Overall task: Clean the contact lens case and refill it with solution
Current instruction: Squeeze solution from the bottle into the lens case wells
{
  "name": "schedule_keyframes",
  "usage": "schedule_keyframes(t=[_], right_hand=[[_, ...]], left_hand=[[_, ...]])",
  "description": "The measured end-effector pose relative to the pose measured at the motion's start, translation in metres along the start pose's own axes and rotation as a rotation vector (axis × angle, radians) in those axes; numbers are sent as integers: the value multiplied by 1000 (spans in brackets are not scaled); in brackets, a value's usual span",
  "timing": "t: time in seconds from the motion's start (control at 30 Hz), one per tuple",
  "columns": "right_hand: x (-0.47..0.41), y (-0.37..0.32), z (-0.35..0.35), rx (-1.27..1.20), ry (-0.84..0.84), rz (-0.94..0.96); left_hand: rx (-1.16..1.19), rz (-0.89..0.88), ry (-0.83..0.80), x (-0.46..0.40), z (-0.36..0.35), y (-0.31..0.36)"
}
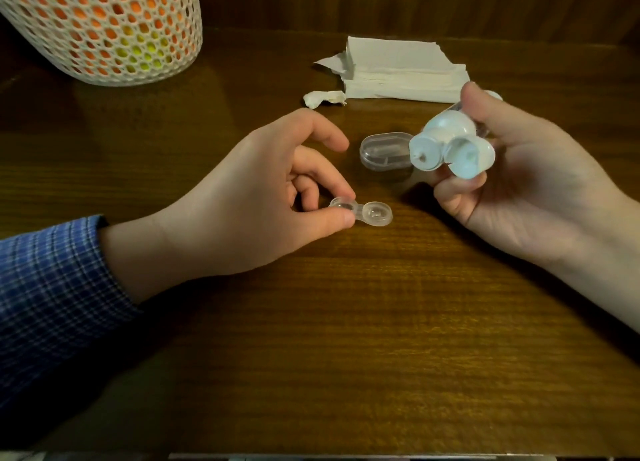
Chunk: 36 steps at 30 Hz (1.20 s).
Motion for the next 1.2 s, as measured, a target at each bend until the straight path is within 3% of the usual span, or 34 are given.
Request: schedule_keyframes(t=[0.23, 0.83, 1.07, 1.2], right_hand=[[-2, 0, 1, 15, -4, -10], [-1, -2, 2, 43, 23, -16], [3, -4, 5, 27, -10, -7], [7, -9, 11, -46, -21, 2]], left_hand=[[-8, 9, 11, 0, 0, -1], [-227, -163, 3, 11, -9, 13], [-114, -205, -56, 28, -21, 20], [-26, -153, -1, 23, -24, 21]])
Point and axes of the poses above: each hand's wrist, its own x-axis away from the middle knuckle, its own z-axis out of the back of the hand, y = z × x, the point moved 2 cm from there along -x, towards the middle knuckle, and after that the axes turned 7 degrees about x, right-handed, at the moved point
